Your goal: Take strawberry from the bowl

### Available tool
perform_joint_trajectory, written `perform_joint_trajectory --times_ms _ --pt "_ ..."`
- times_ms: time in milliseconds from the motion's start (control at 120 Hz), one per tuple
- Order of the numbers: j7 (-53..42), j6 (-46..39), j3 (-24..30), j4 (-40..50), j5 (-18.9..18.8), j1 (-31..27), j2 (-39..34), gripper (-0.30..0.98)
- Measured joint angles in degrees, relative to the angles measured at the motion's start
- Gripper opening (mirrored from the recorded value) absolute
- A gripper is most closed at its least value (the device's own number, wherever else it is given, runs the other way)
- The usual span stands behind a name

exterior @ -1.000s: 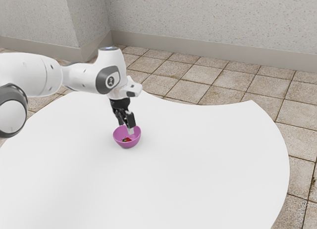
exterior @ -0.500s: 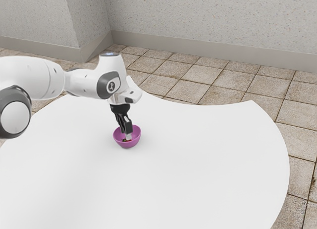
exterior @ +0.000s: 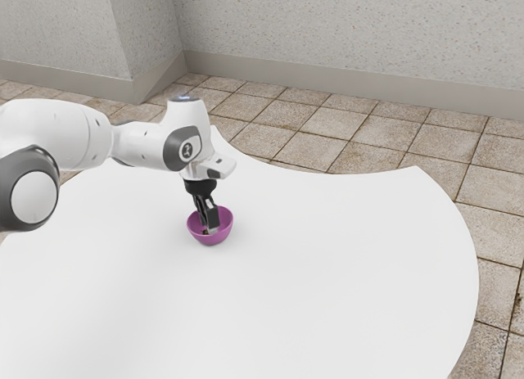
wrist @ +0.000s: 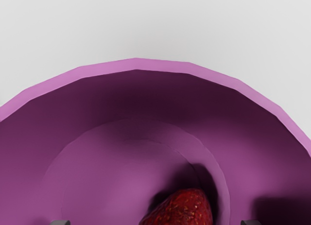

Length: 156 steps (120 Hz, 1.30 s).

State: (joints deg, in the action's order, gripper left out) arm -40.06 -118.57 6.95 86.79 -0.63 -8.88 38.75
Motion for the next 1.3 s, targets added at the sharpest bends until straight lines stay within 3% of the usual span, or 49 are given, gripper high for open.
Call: perform_joint_trajectory --times_ms 150,250,617,833,1017,1092,1300 --pt "-0.4 0.0 -0.1 -0.2 0.0 0.1 0.5 0.38" --pt "-0.5 -0.1 -0.1 -0.2 0.1 0.2 0.9 0.49" --pt "-0.3 -0.1 -0.2 -0.8 0.0 0.2 1.1 0.41" --pt "-0.3 -0.3 -0.2 -0.9 0.0 0.2 1.4 0.44" --pt "-0.2 -0.3 -0.2 -1.2 -0.2 0.2 1.4 0.33" --pt "-0.2 -0.3 -0.2 -1.2 -0.1 0.2 1.4 0.15" --pt "0.0 -0.4 -0.2 -1.5 -0.5 0.2 1.4 0.10"
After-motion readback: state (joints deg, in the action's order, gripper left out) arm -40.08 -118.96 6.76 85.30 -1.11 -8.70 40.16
